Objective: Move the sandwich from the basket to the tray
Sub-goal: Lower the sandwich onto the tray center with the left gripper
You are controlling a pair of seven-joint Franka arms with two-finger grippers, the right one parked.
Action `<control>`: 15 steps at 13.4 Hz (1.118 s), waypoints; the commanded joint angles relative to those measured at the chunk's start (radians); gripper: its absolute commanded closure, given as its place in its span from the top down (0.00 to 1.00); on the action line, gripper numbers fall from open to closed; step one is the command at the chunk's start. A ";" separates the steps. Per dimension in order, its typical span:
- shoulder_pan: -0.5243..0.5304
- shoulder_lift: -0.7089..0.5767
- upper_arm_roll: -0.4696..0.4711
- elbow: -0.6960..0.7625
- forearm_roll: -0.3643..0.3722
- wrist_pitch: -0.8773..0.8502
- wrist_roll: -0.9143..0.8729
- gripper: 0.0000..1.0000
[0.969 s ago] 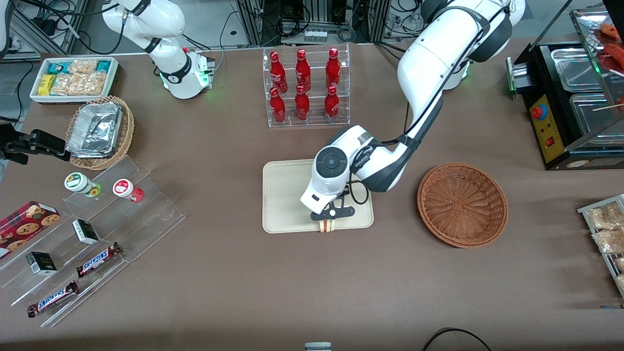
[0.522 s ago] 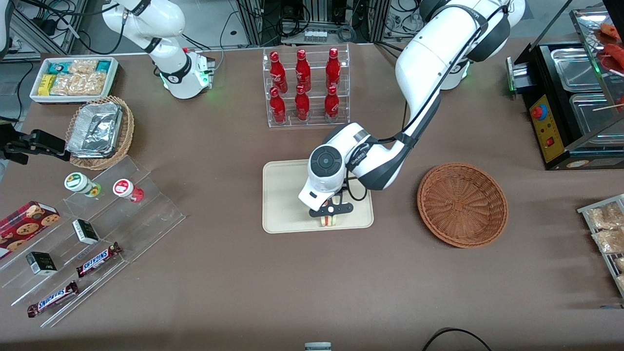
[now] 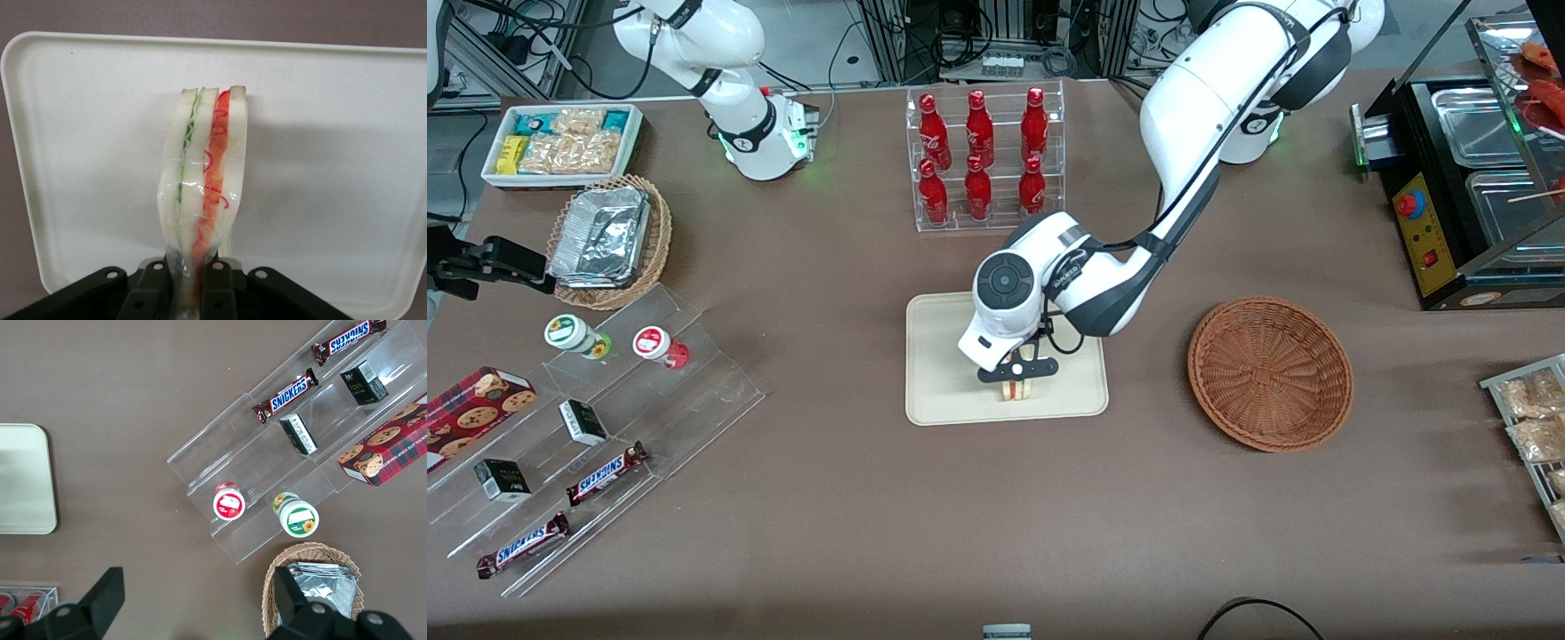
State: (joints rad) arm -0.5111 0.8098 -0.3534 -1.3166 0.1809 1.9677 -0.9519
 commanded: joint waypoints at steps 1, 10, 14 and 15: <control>-0.020 0.002 0.005 0.010 0.011 -0.020 -0.024 0.00; -0.038 0.009 0.007 0.005 0.020 -0.015 -0.089 0.00; -0.044 0.017 0.010 0.004 0.022 0.010 -0.117 0.00; -0.044 0.019 0.011 0.004 0.022 0.010 -0.116 0.00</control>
State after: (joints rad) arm -0.5393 0.8220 -0.3531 -1.3234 0.1818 1.9698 -1.0402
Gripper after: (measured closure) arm 0.846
